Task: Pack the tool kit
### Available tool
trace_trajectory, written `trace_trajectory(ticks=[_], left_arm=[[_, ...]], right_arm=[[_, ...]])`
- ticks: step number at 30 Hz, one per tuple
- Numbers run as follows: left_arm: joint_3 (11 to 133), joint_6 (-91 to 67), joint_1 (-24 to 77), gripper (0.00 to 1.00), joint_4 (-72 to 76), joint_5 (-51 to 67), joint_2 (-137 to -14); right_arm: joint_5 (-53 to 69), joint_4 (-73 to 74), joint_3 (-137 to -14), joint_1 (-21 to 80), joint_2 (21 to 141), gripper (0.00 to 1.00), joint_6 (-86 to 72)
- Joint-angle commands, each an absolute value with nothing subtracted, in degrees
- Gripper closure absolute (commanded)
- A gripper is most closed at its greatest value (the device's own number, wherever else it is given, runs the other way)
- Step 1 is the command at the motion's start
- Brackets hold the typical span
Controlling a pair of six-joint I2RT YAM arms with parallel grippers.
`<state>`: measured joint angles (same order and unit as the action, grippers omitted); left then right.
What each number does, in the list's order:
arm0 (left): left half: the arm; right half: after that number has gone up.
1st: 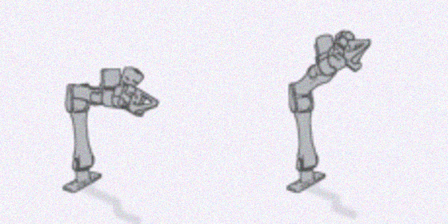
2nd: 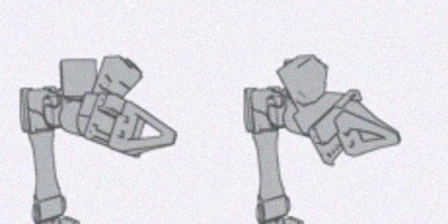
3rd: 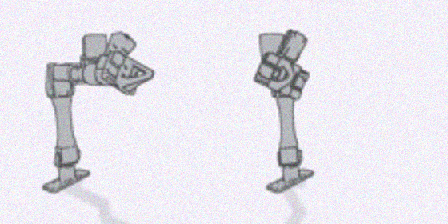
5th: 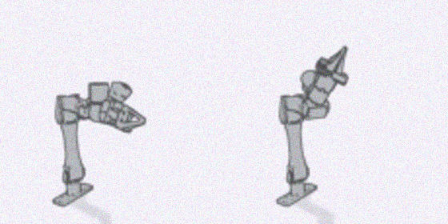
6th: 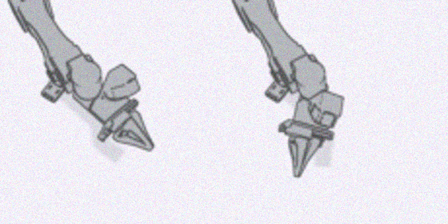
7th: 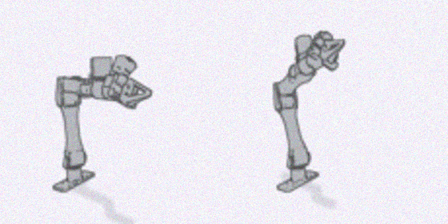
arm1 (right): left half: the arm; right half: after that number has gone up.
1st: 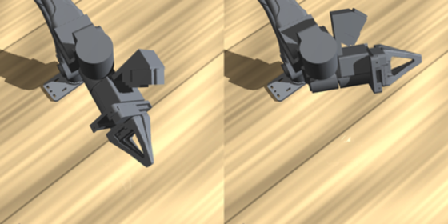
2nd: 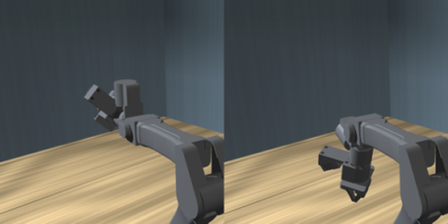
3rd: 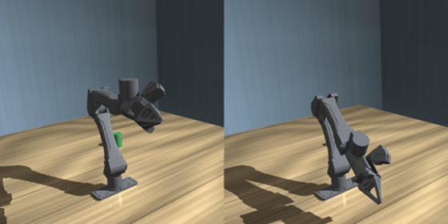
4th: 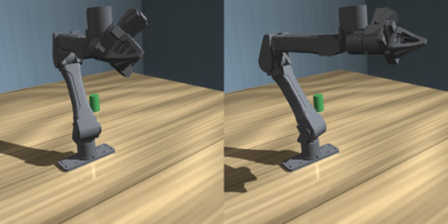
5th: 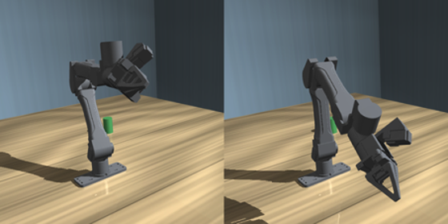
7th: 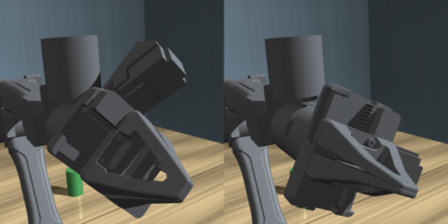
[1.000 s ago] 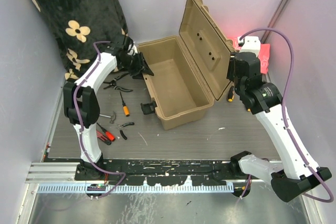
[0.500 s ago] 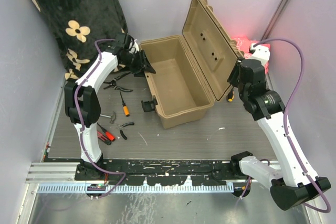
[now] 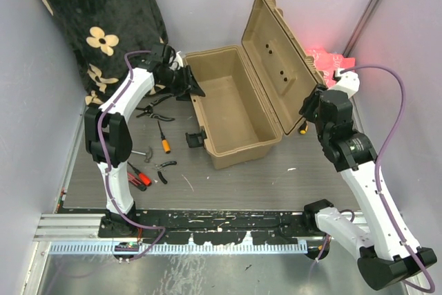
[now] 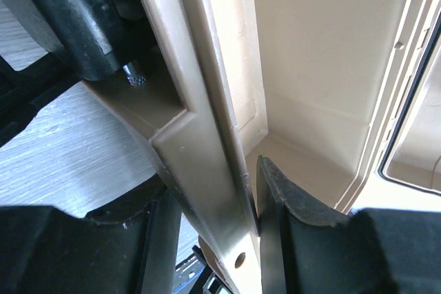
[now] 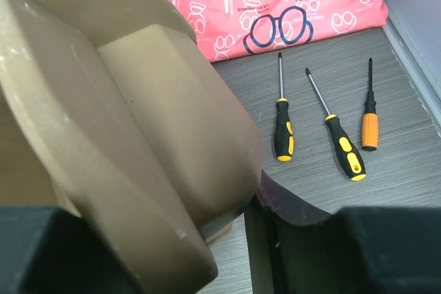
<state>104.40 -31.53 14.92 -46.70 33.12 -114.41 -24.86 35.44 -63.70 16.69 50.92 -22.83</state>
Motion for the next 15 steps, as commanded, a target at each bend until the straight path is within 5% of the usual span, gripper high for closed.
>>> trace_trajectory(ticks=[1, 8, 11, 15], left_arm=[[104.41, -19.69, 12.84, 1.0, -51.42, 34.32, -114.97], [103.69, -20.87, 12.83, 1.0, -50.56, 35.14, -114.7], [102.99, -21.1, 12.81, 1.0, -50.15, 35.54, -114.62], [102.44, -21.26, 12.83, 1.0, -50.01, 35.94, -114.44]], right_arm=[[-25.98, 48.68, -59.69, 15.25, 48.31, 0.66, -32.14], [-23.29, 46.94, -55.1, 15.22, 45.63, 0.25, -37.03], [-22.59, 46.1, -54.07, 15.23, 45.33, 0.27, -36.97], [-22.76, 44.97, -54.04, 15.26, 46.2, 0.49, -36.39]])
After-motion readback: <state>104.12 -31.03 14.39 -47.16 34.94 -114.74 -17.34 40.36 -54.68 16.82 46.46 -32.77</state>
